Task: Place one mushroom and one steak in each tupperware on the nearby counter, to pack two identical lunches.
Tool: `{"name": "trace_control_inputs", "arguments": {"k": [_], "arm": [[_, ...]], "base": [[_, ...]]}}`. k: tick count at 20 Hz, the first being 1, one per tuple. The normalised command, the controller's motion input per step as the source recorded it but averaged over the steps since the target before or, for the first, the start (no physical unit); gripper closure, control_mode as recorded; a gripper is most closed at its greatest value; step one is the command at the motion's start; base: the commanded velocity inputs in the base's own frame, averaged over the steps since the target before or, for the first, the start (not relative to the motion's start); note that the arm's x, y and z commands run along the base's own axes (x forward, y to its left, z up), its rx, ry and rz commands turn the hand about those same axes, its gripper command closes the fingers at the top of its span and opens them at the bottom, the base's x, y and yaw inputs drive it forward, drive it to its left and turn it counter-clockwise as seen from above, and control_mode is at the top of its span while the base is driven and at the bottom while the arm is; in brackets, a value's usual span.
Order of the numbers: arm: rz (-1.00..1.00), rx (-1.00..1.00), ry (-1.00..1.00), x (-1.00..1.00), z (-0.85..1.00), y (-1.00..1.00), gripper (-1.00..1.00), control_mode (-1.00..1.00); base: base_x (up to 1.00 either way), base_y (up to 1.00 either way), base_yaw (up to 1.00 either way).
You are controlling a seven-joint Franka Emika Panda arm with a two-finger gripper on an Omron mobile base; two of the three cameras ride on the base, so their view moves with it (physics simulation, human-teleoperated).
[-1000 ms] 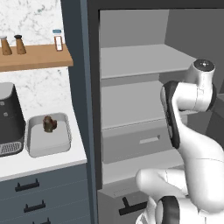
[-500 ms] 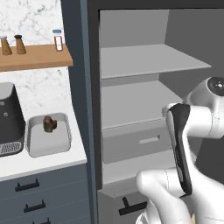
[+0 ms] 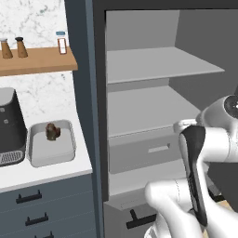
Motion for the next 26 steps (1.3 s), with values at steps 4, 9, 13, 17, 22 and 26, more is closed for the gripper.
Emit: {"name": "trace_control_inputs", "arguments": {"k": [4, 9, 13, 17, 22, 26], "arm": [[0.0, 0.0, 0.0, -0.39, -0.04, 0.0, 1.0, -1.0], [0.0, 0.0, 0.0, -0.12, -0.02, 0.02, 1.0, 1.0], [0.0, 0.0, 0.0, 0.0, 0.0, 0.0, 1.0, 1.0], [0.0, 0.0, 0.0, 0.0, 0.0, 0.0, 1.0, 1.0], [0.0, 0.0, 0.0, 0.0, 0.0, 0.0, 1.0, 1.0], [0.0, 0.0, 0.0, 0.0, 0.0, 0.0, 1.0, 1.0]], "base": [[0.0, 0.0, 0.0], [-0.6, 0.2, 0.03], [-0.83, 0.54, 0.09], [-0.64, 0.92, 0.08], [-0.31, 1.0, 0.02], [-0.06, 1.0, 0.0]]}}
